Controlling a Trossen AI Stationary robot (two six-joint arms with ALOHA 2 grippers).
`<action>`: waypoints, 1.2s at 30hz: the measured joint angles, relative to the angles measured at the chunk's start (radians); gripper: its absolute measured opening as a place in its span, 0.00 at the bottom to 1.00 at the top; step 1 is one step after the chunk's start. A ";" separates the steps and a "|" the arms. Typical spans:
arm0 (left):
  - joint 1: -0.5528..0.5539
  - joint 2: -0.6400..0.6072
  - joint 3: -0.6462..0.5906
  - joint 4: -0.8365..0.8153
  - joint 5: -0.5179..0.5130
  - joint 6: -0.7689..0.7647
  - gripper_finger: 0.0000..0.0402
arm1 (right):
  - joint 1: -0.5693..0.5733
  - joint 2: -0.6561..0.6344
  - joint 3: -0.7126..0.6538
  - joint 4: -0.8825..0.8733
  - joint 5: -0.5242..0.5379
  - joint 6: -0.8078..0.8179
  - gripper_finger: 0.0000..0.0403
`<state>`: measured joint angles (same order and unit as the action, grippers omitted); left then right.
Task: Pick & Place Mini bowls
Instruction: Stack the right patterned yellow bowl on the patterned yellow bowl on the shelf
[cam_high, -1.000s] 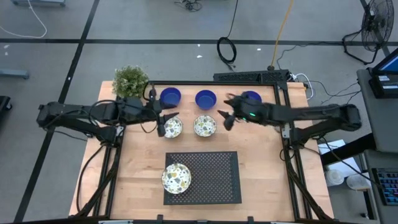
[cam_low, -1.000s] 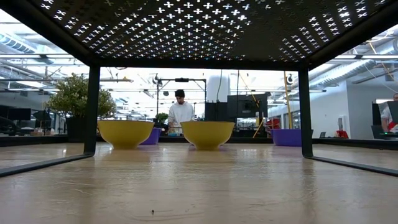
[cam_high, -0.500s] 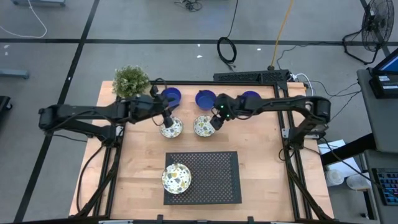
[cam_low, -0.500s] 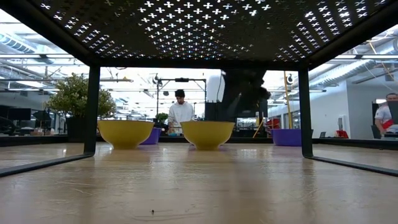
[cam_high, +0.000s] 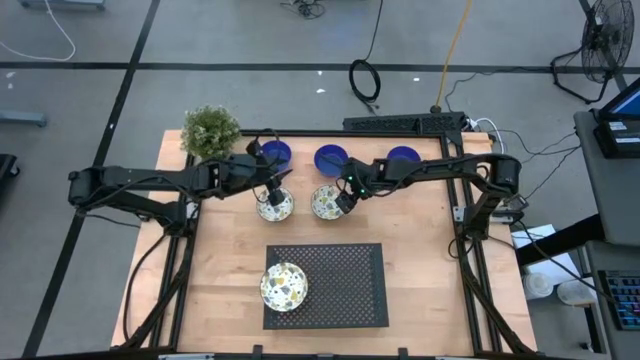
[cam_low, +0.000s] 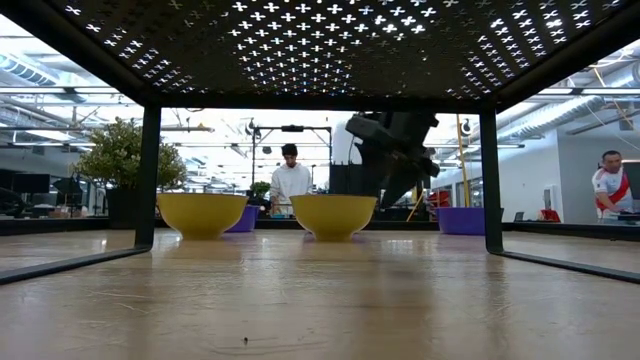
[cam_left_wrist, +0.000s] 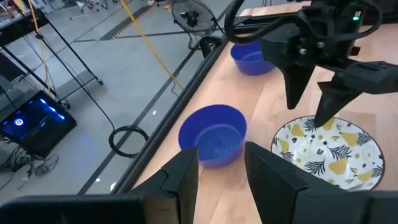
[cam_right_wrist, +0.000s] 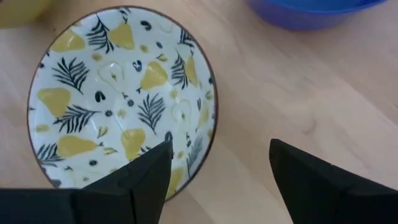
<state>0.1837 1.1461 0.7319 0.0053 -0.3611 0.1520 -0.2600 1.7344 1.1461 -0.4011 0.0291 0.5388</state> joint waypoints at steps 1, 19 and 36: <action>0.000 0.000 0.000 0.000 0.000 -0.001 0.34 | 0.000 -0.001 0.000 -0.005 0.009 0.000 0.63; 0.000 0.000 0.000 -0.003 0.002 -0.015 0.34 | 0.001 -0.010 0.000 -0.120 0.122 0.021 0.63; 0.000 0.000 0.000 -0.003 0.003 -0.019 0.34 | 0.020 -0.010 -0.006 -0.082 0.075 0.049 0.59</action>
<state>0.1833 1.1461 0.7319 0.0021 -0.3576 0.1329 -0.2401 1.7248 1.1402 -0.4833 0.1040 0.5877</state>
